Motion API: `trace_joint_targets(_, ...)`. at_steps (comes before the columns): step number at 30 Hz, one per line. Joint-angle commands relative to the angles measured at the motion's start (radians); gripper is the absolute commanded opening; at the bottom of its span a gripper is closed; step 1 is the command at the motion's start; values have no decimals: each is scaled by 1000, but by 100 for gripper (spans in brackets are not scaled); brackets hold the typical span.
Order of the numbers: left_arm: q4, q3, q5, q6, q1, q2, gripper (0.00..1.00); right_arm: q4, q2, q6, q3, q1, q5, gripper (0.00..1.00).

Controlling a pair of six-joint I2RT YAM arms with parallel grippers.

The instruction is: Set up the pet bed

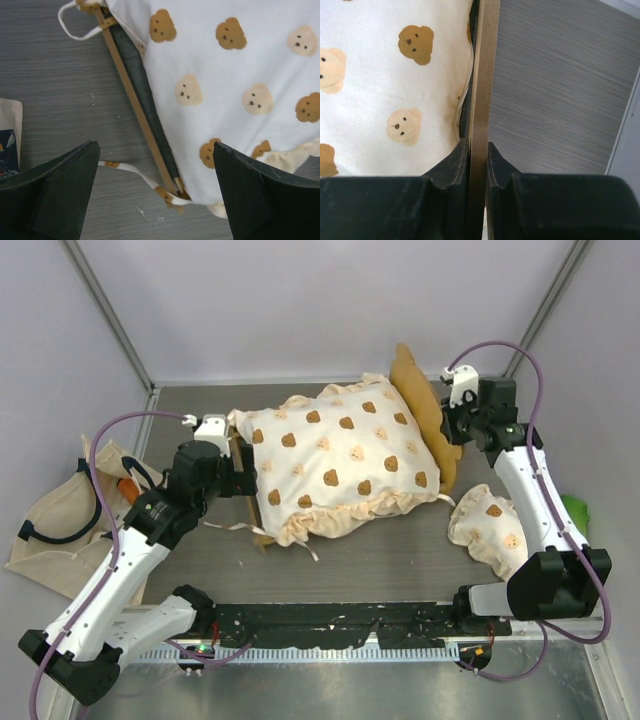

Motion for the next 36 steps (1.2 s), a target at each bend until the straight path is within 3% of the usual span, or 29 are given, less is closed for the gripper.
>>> trace_joint_targets(1,8,28,30,31,15,-13,100,104,-25,-445,50,-76,-378,1)
trace_joint_targets(2,11,29,35,32,18,-11,100,22,-9,-628,61,-135,-456,1)
trace_joint_targets(3,9,28,36,32,20,-10,100,-1,1,-672,71,-143,-539,1)
trace_joint_targets(6,5,28,36,34,23,-5,100,35,87,-691,129,-163,-600,1)
trace_joint_targets(10,0,22,32,43,34,-11,100,-36,219,-855,251,-168,-751,1)
trace_joint_targets(15,0,17,23,46,48,-16,100,7,322,-878,311,-126,-678,1)
trace_joint_targets(23,11,29,49,38,55,12,100,301,471,-808,379,-18,-565,6)
trace_joint_targets(24,12,26,50,35,57,12,100,355,483,-769,380,-7,-514,11)
trace_joint_targets(25,14,26,55,34,58,12,100,487,494,-713,370,1,-481,37)
trace_joint_targets(27,16,22,56,29,61,12,100,606,491,-602,353,24,-366,48)
trace_joint_targets(28,14,19,58,27,64,12,100,708,485,-570,330,29,-320,67)
trace_joint_targets(29,17,11,61,27,66,10,100,760,465,-536,318,33,-258,80)
trace_joint_targets(33,43,2,105,27,103,28,100,982,353,-342,234,38,8,82)
trace_joint_targets(36,90,11,196,24,184,79,100,1044,185,-164,128,41,93,82)
